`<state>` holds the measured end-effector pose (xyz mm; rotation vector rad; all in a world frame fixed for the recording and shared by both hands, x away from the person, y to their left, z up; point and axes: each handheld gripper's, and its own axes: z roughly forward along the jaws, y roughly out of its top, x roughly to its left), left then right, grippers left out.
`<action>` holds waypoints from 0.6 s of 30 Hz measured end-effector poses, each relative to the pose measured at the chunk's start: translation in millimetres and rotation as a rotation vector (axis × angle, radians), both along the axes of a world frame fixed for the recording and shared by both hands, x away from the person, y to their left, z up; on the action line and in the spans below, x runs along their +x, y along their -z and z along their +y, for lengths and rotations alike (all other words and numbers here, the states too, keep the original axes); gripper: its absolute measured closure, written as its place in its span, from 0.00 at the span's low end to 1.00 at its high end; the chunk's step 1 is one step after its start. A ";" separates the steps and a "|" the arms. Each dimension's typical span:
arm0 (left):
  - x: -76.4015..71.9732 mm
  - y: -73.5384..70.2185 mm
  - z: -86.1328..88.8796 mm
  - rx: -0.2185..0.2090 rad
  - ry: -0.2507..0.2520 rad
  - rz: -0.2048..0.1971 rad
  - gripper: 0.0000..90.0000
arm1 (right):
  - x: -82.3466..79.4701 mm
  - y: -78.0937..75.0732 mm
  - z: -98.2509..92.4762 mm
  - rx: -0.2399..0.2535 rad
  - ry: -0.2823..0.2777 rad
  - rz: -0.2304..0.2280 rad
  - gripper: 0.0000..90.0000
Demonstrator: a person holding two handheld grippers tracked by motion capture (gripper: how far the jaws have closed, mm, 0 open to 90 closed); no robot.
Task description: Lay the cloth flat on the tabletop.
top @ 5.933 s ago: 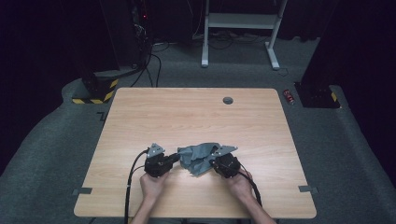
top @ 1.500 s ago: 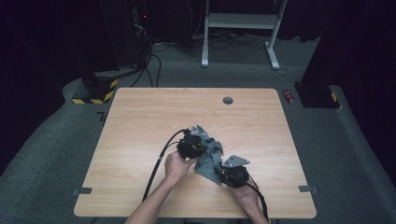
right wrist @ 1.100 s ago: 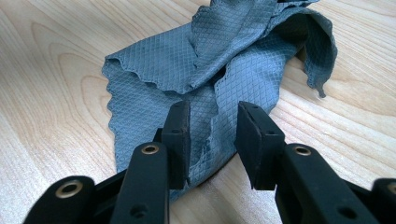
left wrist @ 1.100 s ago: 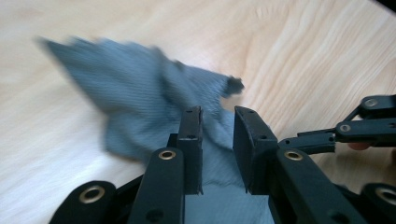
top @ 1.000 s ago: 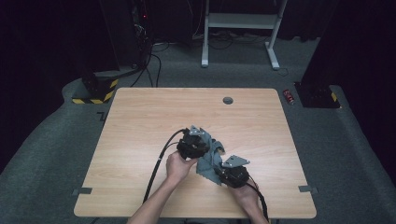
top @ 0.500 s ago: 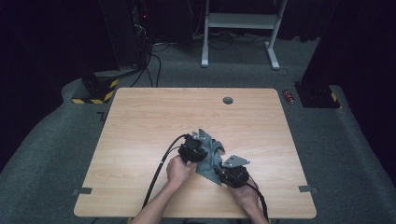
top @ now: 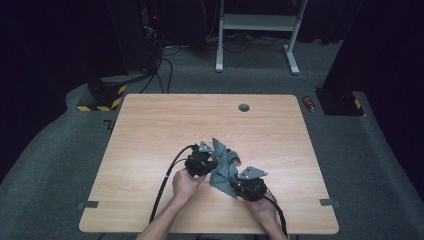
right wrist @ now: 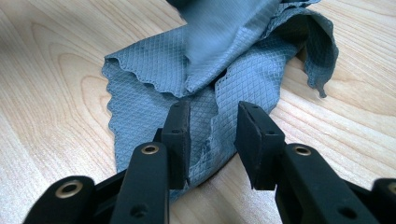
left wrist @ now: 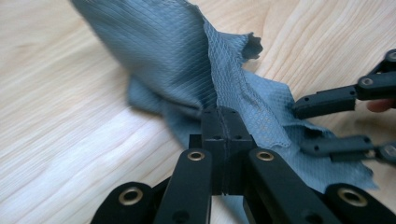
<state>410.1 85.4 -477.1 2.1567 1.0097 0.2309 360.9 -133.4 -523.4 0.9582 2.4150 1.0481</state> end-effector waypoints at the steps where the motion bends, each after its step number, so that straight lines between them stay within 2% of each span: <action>1: -5.2 -5.7 14.0 -0.012 -0.018 -0.013 1.00 | 0.0 0.1 0.0 0.001 0.000 -0.001 0.73; 3: -10.7 -9.8 29.9 -0.035 -0.043 -0.014 1.00 | 0.0 0.1 0.1 0.001 0.000 -0.001 0.72; 4: -10.7 -9.8 29.9 -0.035 -0.043 -0.014 1.00 | 0.0 0.1 0.1 0.001 0.000 -0.001 0.72; 5: -16.1 -12.5 46.3 -0.052 -0.070 -0.014 1.00 | 0.0 0.1 0.1 0.001 0.000 -0.001 0.72; 6: -16.1 -12.5 46.3 -0.052 -0.070 -0.014 1.00 | 0.0 0.1 0.1 0.001 0.000 -0.001 0.72; 7: -21.5 -13.2 61.5 -0.059 -0.094 -0.015 1.00 | 0.0 0.0 0.0 0.000 0.000 0.000 0.72; 8: -21.5 -13.2 61.5 -0.059 -0.094 -0.015 1.00 | 0.0 0.0 0.0 0.000 0.000 0.000 0.72; 9: -26.8 -12.4 75.1 -0.060 -0.119 -0.012 1.00 | 0.0 0.1 0.1 0.001 0.001 -0.001 0.73; 10: -26.8 -12.4 75.1 -0.060 -0.119 -0.012 1.00 | 0.0 0.1 0.1 0.001 0.001 -0.001 0.73; 11: -32.1 -11.0 86.8 -0.058 -0.138 -0.006 1.00 | 0.0 0.1 0.1 0.001 0.001 -0.001 0.73; 12: -32.1 -11.0 86.8 -0.058 -0.138 -0.006 1.00 | 0.0 0.1 0.1 0.001 0.001 -0.001 0.73; 14: -39.6 -6.5 100.6 -0.047 -0.165 0.004 1.00 | 0.0 0.1 0.1 0.001 0.000 -0.002 0.73; 18: -44.7 0.3 109.9 -0.029 -0.189 0.021 1.00 | 0.1 0.1 0.1 0.001 0.000 -0.001 0.73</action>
